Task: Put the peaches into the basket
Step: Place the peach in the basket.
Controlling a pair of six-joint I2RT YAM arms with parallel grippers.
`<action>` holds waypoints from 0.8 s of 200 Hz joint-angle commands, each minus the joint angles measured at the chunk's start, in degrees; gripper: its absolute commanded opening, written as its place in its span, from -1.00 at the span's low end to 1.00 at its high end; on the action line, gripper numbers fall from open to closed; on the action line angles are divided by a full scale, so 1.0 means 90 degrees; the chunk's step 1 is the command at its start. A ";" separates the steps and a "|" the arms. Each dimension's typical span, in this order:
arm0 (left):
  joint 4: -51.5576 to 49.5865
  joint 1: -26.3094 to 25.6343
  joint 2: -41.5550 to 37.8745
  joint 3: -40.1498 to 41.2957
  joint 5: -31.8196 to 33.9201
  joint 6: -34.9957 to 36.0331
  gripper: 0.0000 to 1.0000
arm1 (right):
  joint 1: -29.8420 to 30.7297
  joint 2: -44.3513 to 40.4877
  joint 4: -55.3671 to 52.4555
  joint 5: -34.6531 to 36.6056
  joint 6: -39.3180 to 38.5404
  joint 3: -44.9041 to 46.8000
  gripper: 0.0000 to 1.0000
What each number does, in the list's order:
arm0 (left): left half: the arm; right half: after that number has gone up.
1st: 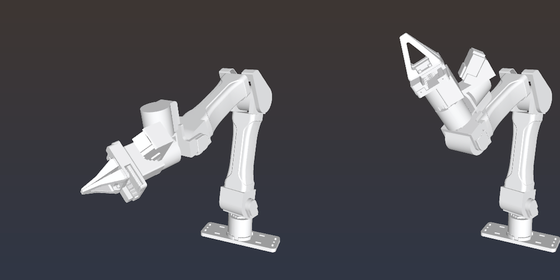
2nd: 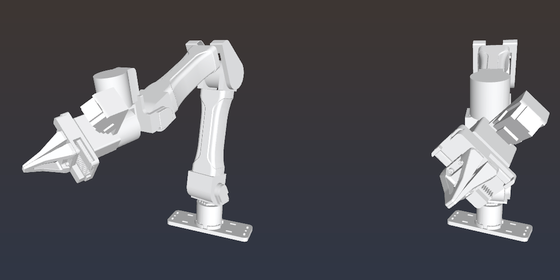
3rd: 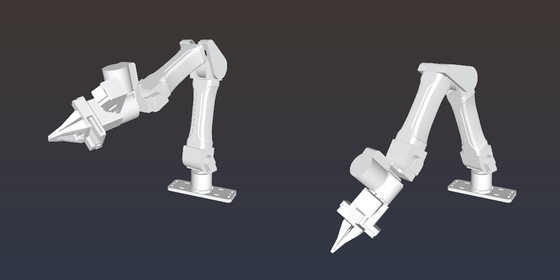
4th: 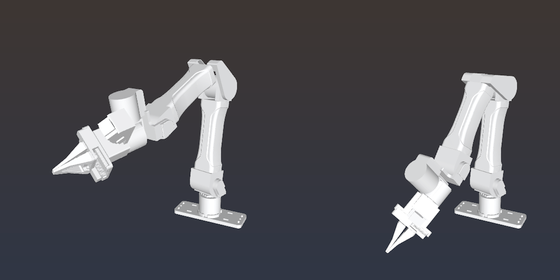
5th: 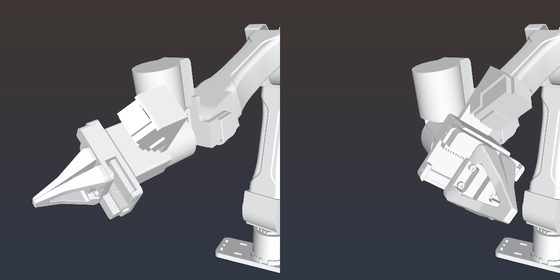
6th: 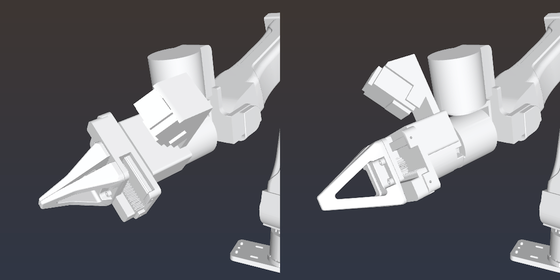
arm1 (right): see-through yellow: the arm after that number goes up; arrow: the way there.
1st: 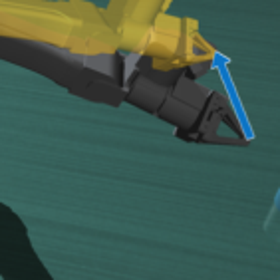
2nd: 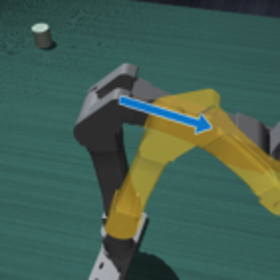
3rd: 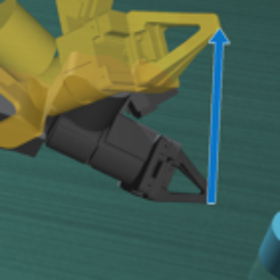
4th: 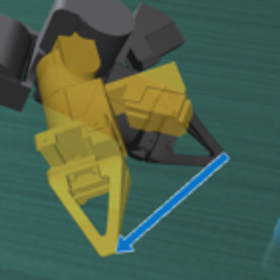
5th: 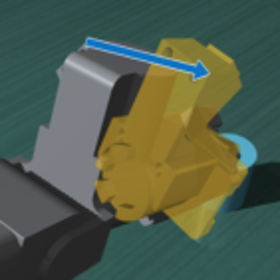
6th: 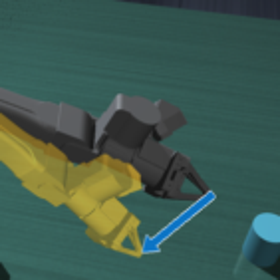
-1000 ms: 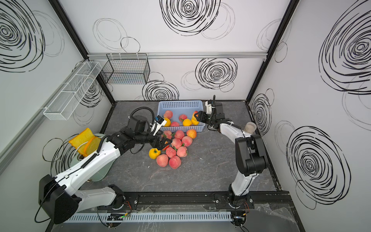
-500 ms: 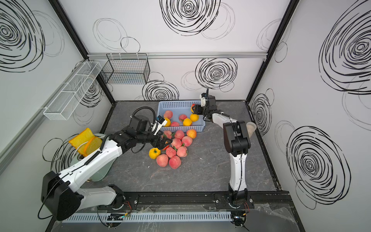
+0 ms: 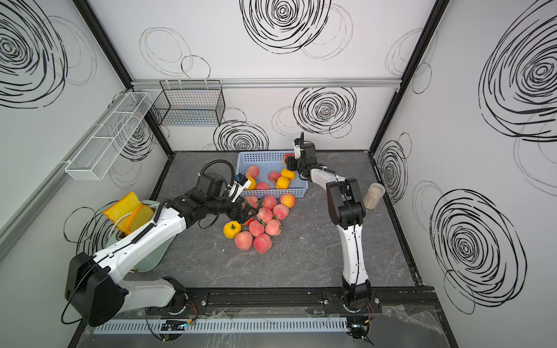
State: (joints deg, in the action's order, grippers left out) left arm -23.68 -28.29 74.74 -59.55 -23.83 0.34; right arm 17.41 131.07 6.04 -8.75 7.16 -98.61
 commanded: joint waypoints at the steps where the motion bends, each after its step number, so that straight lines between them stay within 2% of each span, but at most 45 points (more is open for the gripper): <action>1: 0.0024 0.0096 0.0054 -0.0102 0.0060 0.0027 0.91 | 0.0092 0.0149 -0.0305 0.0356 -0.0298 -0.0065 0.18; 30: 0.0025 0.0115 0.0055 -0.0102 0.0051 0.0019 0.91 | 0.0219 0.0096 -0.0379 0.0655 -0.0436 0.0015 0.22; 87: 0.0010 0.0135 0.0025 -0.0102 0.0062 0.0017 0.91 | 0.0646 -0.0058 -0.0642 0.1875 -0.0859 0.0174 0.27; 160: 0.0014 0.0136 -0.0013 -0.0112 0.0060 0.0008 0.92 | 0.0673 -0.0244 -0.0856 0.2270 -0.0643 0.0256 0.42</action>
State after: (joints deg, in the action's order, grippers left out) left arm -23.70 -27.64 74.94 -59.55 -23.27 0.19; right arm 23.75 131.11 -0.08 9.02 0.67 -96.64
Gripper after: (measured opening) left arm 0.958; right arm 0.711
